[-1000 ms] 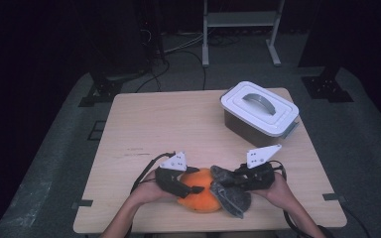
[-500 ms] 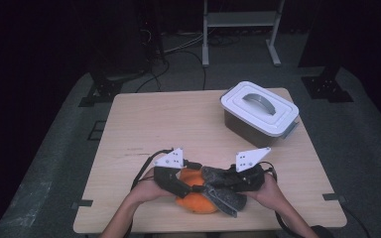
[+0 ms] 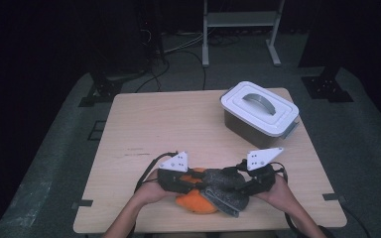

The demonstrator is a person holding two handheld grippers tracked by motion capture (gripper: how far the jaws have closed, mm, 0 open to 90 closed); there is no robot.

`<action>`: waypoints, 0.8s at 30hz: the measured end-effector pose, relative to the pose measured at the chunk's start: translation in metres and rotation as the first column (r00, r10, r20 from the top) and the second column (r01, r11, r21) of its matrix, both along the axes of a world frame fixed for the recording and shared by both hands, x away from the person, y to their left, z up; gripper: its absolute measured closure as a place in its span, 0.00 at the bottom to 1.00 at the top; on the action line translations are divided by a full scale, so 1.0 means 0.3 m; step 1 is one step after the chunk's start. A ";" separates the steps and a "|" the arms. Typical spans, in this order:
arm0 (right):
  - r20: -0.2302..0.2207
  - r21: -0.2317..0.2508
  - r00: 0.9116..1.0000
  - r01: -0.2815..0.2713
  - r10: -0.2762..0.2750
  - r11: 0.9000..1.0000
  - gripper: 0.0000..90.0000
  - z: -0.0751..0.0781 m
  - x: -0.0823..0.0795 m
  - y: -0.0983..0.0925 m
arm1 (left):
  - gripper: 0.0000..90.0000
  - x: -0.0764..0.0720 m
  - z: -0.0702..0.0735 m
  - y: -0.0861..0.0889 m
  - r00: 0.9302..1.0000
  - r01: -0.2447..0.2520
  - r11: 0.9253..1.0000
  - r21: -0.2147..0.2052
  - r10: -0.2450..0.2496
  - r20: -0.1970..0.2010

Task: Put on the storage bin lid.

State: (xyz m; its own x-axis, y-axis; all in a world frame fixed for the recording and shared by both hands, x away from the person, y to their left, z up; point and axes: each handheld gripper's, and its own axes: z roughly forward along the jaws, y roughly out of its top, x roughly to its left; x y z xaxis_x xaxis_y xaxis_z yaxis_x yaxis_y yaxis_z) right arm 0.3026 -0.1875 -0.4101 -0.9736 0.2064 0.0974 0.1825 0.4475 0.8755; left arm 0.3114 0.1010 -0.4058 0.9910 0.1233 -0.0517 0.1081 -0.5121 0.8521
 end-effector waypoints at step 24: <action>0.070 -0.168 0.993 -0.080 0.093 0.983 0.82 0.063 -0.030 0.083 | 0.20 -0.044 0.142 -0.020 0.991 0.020 0.996 -0.091 -0.008 0.136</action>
